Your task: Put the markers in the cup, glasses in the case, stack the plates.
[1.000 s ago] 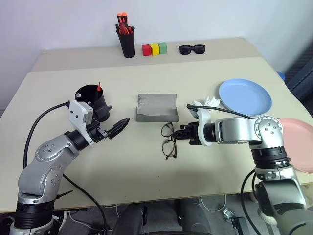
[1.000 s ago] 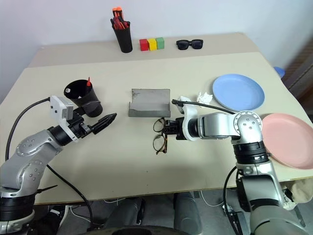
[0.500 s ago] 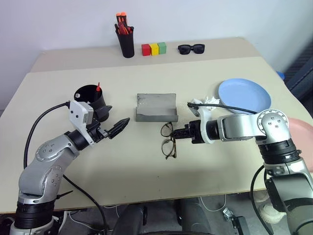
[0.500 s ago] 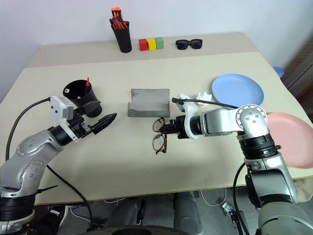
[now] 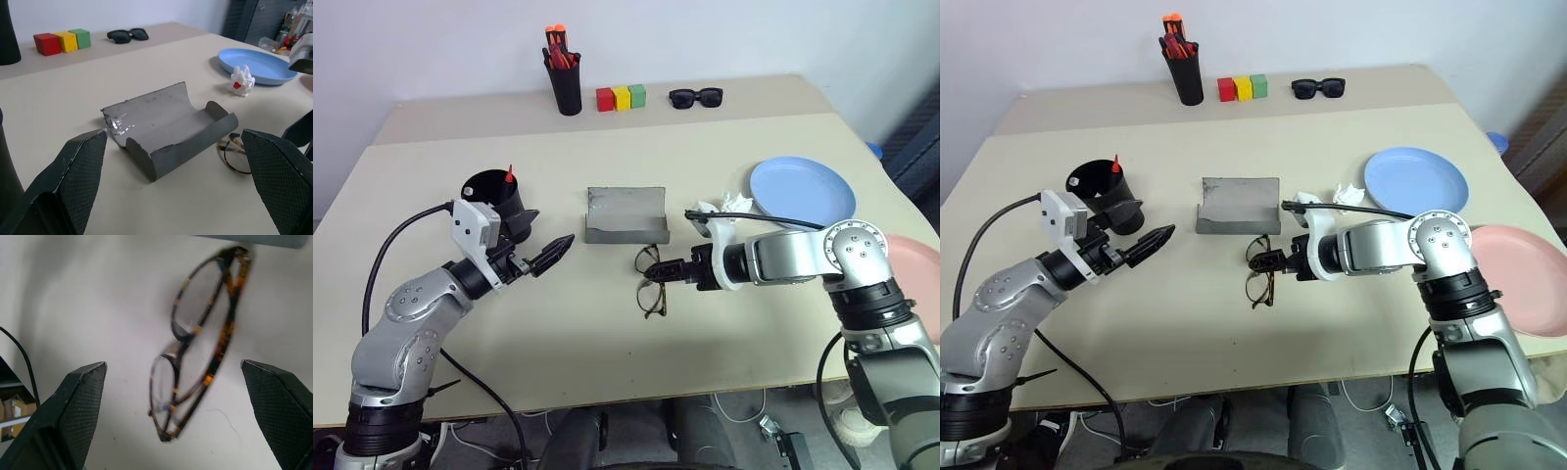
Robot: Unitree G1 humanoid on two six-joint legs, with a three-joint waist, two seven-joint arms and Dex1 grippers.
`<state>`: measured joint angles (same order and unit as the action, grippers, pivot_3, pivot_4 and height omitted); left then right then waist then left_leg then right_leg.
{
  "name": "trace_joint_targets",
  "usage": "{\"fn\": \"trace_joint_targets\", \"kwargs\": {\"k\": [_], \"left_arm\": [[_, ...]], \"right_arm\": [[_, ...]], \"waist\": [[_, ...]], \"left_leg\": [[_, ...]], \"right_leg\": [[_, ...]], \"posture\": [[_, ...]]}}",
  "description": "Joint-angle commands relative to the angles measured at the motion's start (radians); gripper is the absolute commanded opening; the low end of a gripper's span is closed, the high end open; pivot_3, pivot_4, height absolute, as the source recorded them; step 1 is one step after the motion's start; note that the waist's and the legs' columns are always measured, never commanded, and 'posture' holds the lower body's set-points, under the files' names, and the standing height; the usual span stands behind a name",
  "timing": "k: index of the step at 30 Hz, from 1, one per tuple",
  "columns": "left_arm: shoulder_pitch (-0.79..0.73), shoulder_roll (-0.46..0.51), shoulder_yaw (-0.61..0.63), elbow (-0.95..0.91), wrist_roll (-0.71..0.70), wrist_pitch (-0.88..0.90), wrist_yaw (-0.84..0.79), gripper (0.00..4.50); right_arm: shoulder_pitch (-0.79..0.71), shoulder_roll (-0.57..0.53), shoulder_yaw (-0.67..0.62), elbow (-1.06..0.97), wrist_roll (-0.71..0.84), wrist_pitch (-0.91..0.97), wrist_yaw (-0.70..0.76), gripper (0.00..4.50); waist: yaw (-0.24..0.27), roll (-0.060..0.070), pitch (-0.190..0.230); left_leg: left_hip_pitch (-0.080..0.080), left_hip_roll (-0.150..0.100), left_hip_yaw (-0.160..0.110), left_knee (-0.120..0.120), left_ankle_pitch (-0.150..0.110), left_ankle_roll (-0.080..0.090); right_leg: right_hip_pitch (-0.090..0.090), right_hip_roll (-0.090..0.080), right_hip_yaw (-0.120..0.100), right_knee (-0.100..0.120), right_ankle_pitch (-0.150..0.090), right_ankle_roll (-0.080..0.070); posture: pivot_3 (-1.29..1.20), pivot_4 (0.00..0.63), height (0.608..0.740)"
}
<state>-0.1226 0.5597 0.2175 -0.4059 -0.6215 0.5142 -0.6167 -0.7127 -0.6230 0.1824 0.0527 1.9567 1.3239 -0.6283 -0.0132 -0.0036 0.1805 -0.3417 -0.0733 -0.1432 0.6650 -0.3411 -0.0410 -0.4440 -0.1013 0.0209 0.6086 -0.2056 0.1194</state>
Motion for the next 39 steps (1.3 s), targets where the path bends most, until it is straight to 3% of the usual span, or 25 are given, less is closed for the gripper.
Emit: {"fn": "trace_joint_targets", "kwargs": {"k": [1,8,9,11,18,25,30,33,36,39], "left_arm": [[0.001,0.001,0.02,-0.044,-0.011,-0.012,0.006,4.5],[0.012,0.0,0.021,-0.059,-0.015,-0.008,0.015,4.5],[0.013,0.001,0.022,-0.061,-0.016,-0.008,0.016,4.5],[0.012,0.001,0.024,-0.064,-0.018,-0.003,0.018,4.5],[0.007,0.007,0.028,-0.064,-0.021,0.006,0.018,4.5],[0.003,0.008,0.025,-0.058,-0.017,0.008,0.017,4.5],[-0.004,0.007,0.021,-0.05,-0.016,0.006,0.014,4.5],[-0.008,0.006,0.022,-0.044,-0.017,0.005,0.012,4.5],[-0.015,0.008,0.026,-0.035,-0.016,0.0,0.006,4.5],[-0.02,0.009,0.025,-0.029,-0.012,-0.003,0.002,4.5]], "right_arm": [[0.012,0.046,-0.04,-0.013,0.016,-0.025,-0.045,4.47],[0.053,0.109,-0.069,-0.01,0.016,-0.04,-0.123,4.47],[0.06,0.117,-0.073,-0.012,0.016,-0.041,-0.133,4.23],[0.071,0.136,-0.086,-0.016,0.016,-0.05,-0.159,3.6],[0.078,0.146,-0.097,-0.013,0.016,-0.039,-0.176,0.06],[0.064,0.138,-0.107,-0.001,0.016,-0.021,-0.147,0.06],[-0.094,-0.057,-0.017,0.03,0.016,0.186,0.254,0.06],[-0.166,-0.15,0.028,0.059,0.016,0.233,0.401,0.06],[-0.231,-0.184,0.019,0.02,-0.124,0.276,0.533,0.06],[-0.299,-0.181,0.006,-0.012,-0.359,0.218,0.715,0.06]], "waist": [[0.001,0.0,0.0],[0.002,0.0,0.0],[0.002,0.0,0.0],[0.001,0.0,0.0],[0.0,0.0,0.0],[0.0,0.0,0.0],[0.0,0.001,0.001],[0.0,0.001,0.001],[-0.001,0.001,0.001],[-0.001,0.001,0.001]], "left_leg": [[0.0,0.0,0.0,0.0,0.0,0.0],[0.0,0.0,0.0,0.0,0.0,0.0],[0.0,0.0,0.0,0.0,0.0,0.0],[0.0,0.0,0.0,0.0,0.0,0.0],[0.0,0.0,0.0,0.0,0.0,0.0],[0.0,0.0,0.0,0.0,0.0,0.0],[-0.001,-0.001,0.001,0.0,0.0,0.0],[-0.001,0.0,0.0,-0.001,-0.001,0.001],[-0.001,0.001,0.0,-0.002,-0.001,0.002],[-0.003,0.001,0.001,-0.002,-0.001,0.002]], "right_leg": [[0.0,0.0,0.0,0.0,0.0,0.0],[0.0,0.0,0.0,-0.001,0.0,0.0],[0.0,0.0,0.0,-0.001,0.0,0.0],[0.0,0.0,0.0,-0.001,0.0,0.0],[0.0,0.0,0.0,0.0,0.0,0.0],[0.0,0.0,0.0,0.0,0.0,0.0],[0.0,0.0,0.0,-0.002,0.0,0.0],[0.001,0.004,0.0,-0.006,0.001,-0.001],[0.001,0.004,-0.001,-0.009,0.001,-0.002],[0.0,0.004,0.0,-0.011,0.003,0.0]], "posture": [[0.0,0.15,0.74],[0.0,0.15,0.74],[0.0,0.15,0.74],[0.0,0.15,0.74],[0.0,0.15,0.74],[0.0,0.15,0.74],[0.0,0.15,0.74],[0.0,0.15,0.74],[0.0,0.15,0.74],[0.0,0.15,0.74]]}}
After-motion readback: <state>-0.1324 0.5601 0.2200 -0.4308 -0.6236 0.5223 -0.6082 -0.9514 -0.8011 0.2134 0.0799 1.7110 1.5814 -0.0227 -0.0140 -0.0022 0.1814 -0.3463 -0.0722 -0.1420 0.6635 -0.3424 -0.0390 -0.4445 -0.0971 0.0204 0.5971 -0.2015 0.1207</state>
